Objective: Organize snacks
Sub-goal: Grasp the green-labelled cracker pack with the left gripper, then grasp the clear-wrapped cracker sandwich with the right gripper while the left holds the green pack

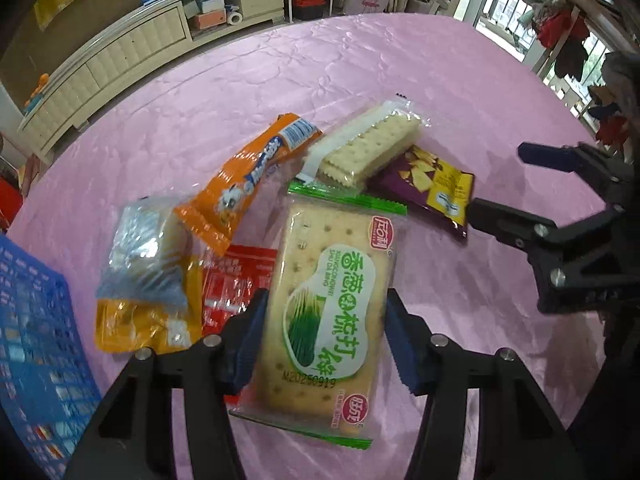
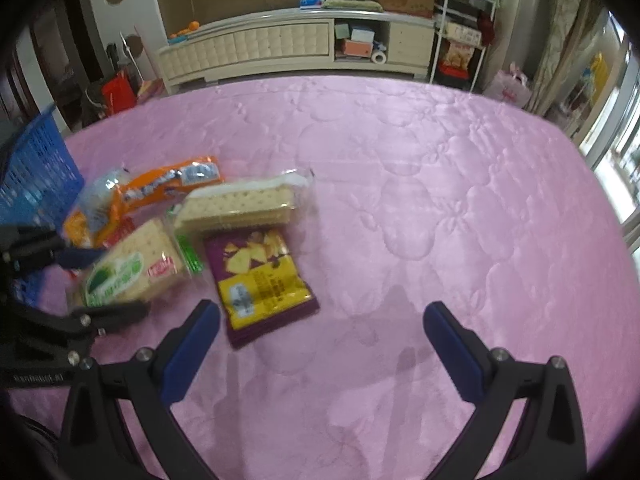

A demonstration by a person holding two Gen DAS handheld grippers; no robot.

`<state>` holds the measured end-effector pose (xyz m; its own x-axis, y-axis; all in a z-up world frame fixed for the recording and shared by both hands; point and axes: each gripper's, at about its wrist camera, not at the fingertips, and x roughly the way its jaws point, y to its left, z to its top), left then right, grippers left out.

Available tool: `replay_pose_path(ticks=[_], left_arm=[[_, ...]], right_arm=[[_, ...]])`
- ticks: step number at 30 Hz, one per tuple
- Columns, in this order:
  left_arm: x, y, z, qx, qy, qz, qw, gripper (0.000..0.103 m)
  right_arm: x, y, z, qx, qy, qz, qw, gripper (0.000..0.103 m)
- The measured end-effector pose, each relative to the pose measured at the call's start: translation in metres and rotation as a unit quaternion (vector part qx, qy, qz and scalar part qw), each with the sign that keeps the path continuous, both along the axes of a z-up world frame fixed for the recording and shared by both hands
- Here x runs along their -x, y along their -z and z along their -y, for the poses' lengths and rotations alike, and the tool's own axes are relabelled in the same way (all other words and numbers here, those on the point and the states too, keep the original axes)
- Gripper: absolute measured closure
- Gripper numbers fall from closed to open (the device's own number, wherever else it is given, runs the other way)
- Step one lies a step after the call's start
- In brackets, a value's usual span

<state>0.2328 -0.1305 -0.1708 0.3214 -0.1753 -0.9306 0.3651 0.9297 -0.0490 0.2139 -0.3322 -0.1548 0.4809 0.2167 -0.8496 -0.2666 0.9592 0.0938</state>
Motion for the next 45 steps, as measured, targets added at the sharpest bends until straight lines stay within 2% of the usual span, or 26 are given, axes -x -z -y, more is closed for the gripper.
replay_pose_path(ticks=[5,10,18,26,29,33,37,39,41,43,45], left_arm=[[0.013,-0.019,-0.007,0.004,-0.009,0.023,0.9997,0.049],[0.018,-0.039,-0.019,0.006,-0.029,0.055,0.998,0.049],[0.003,-0.046,-0.027,-0.009,-0.08,0.087,0.9929,0.049],[-0.01,-0.042,-0.034,-0.006,-0.104,0.089,0.9906,0.049],[-0.016,-0.041,-0.04,-0.006,-0.108,0.087,0.9904,0.049],[-0.016,-0.04,-0.043,-0.002,-0.115,0.082,0.99,0.049],[-0.016,-0.04,-0.042,-0.001,-0.118,0.08,0.9898,0.049],[-0.017,-0.039,-0.043,0.001,-0.118,0.078,0.99,0.049],[-0.015,-0.041,-0.04,0.004,-0.117,0.076,0.9902,0.049],[-0.014,-0.042,-0.039,0.004,-0.117,0.077,0.9902,0.049],[-0.013,-0.041,-0.039,0.005,-0.118,0.075,0.9901,0.049]], right_arm=[[-0.011,-0.008,-0.01,0.001,-0.028,0.001,1.0,0.0],[-0.032,-0.011,-0.028,0.066,-0.082,0.009,0.994,0.0],[-0.058,-0.002,-0.061,0.103,-0.159,-0.01,0.982,0.0],[-0.065,0.013,-0.094,0.164,-0.252,-0.018,0.954,0.0],[-0.069,0.012,-0.102,0.158,-0.286,-0.026,0.945,0.0],[-0.087,0.019,-0.109,0.156,-0.322,-0.06,0.932,0.0],[-0.097,0.026,-0.11,0.133,-0.352,-0.092,0.922,0.001],[-0.101,0.028,-0.111,0.124,-0.37,-0.091,0.916,0.008],[-0.098,0.027,-0.11,0.115,-0.376,-0.086,0.916,0.012],[-0.093,0.025,-0.109,0.11,-0.382,-0.077,0.914,0.019],[-0.086,0.021,-0.105,0.108,-0.381,-0.059,0.916,0.046]])
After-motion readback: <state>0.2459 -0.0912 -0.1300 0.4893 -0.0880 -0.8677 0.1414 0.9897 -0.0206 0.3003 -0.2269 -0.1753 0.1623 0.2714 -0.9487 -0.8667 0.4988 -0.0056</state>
